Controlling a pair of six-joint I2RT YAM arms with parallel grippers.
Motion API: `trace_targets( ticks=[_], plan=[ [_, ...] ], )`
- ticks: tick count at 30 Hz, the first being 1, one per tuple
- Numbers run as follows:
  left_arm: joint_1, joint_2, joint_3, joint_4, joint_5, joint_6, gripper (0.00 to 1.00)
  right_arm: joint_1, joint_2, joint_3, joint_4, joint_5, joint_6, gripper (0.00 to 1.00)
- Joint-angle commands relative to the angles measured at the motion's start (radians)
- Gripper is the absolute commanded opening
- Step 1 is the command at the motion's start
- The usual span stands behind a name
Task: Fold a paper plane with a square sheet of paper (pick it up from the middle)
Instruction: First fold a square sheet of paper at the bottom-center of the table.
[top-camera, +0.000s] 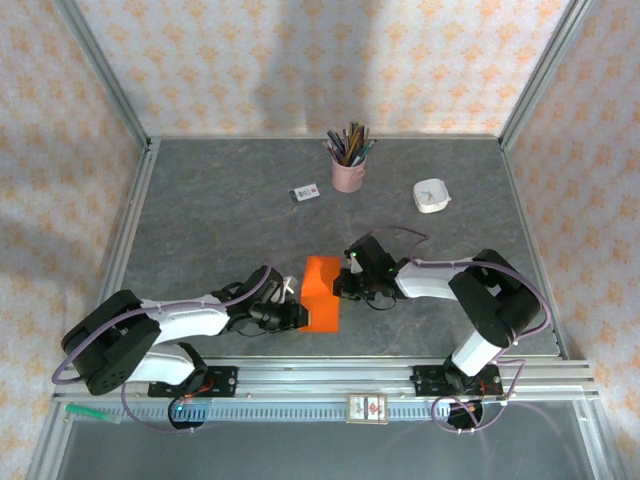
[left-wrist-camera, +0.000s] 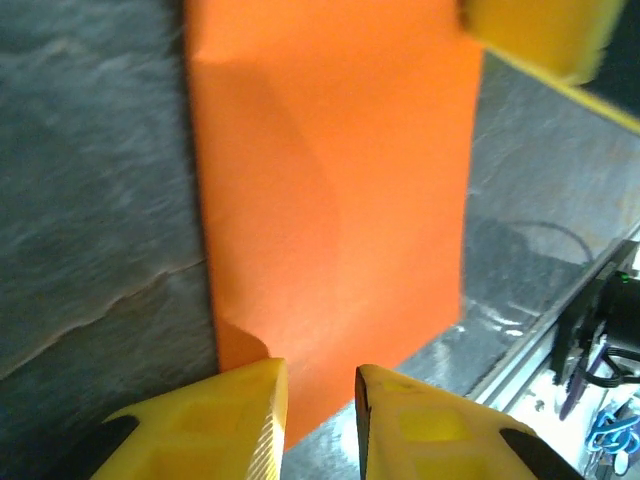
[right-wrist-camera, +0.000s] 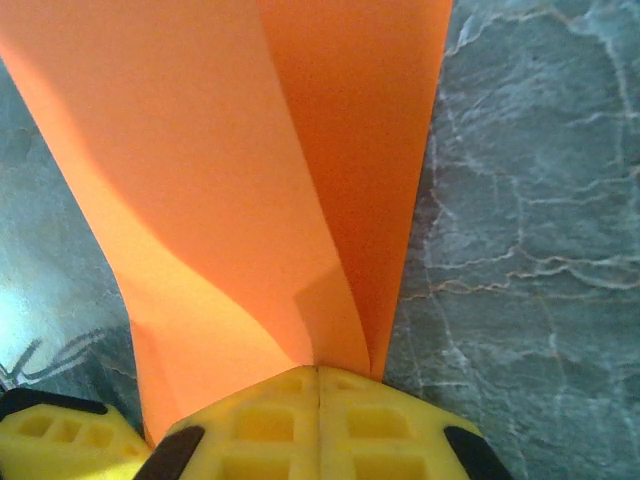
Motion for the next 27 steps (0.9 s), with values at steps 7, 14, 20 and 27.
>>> trace_targets(
  ticks=[7,14,20,27],
  plan=[
    [-0.013,-0.106,0.005,0.002,0.058,-0.028,0.31,-0.001,0.094,-0.063,-0.162,0.183,-0.007,0.00],
    [-0.019,-0.030,-0.027,-0.049,-0.008,-0.005,0.31,-0.002,0.087,-0.064,-0.158,0.189,-0.005,0.00],
    [-0.017,-0.064,-0.017,-0.058,-0.003,0.002,0.31,-0.002,0.092,-0.064,-0.161,0.190,-0.013,0.00],
    [0.065,-0.136,0.092,-0.098,0.011,0.041,0.32,-0.002,0.100,-0.054,-0.167,0.190,-0.024,0.00]
  ],
)
